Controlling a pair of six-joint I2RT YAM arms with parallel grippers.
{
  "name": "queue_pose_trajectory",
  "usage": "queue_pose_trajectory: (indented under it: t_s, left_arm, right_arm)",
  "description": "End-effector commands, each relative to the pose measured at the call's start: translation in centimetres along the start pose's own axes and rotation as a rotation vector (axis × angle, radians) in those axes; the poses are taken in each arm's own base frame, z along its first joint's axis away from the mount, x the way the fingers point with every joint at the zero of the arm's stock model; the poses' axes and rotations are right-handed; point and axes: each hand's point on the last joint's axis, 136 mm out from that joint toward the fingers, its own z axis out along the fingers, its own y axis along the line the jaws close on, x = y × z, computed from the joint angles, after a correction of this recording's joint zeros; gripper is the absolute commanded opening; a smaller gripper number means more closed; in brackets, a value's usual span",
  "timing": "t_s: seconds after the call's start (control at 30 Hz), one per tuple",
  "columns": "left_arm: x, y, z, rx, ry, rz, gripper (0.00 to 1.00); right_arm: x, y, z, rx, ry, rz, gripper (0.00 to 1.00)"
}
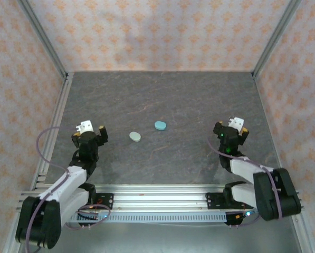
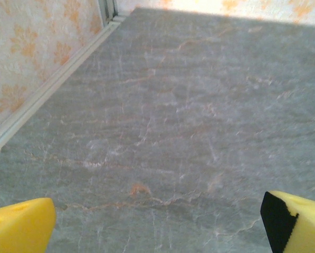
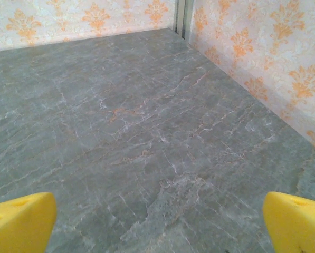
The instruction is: Insert wireless bluetooth earbuds into charging case
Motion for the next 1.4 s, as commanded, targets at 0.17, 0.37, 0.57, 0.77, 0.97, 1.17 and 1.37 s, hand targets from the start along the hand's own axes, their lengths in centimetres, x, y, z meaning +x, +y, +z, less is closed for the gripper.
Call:
queue_pose_trajectory:
  t_s: [0.17,0.37,0.57,0.77,0.97,1.17,1.37]
  left_arm:
    - [-3.7,-2.2,2.9,0.032,-0.128,0.034,1.00]
    - [-3.1,-4.3,6.3,0.074,-0.070,0.095,1.00]
    - [-2.1,-5.3,8.0,0.135,-0.005,0.098,1.00]
    - [-2.0,-5.5,8.0,0.155,-0.010,0.103,1.00]
    - [-2.0,-5.5,8.0,0.154,-0.008,0.104,1.00]
    - [-2.0,-5.5,8.0,0.155,-0.008,0.104,1.00]
    - [-2.0,-5.5,8.0,0.155,-0.008,0.104,1.00]
  right_arm:
    - [-0.9,0.7,3.6,-0.039,-0.095,0.103,0.99]
    - [-0.5,0.5,4.5,-0.009,-0.069,0.104,0.99]
    - [-0.5,1.1,5.7,-0.008,-0.018,0.071,0.99]
    - [-0.4,1.3,5.6,-0.015,-0.011,0.063,0.99]
    - [-0.4,1.3,5.6,-0.016,-0.011,0.062,0.99]
    - [-0.5,1.3,5.6,-0.017,-0.013,0.062,0.99]
    - [-0.4,1.5,5.8,-0.019,-0.005,0.058,0.99]
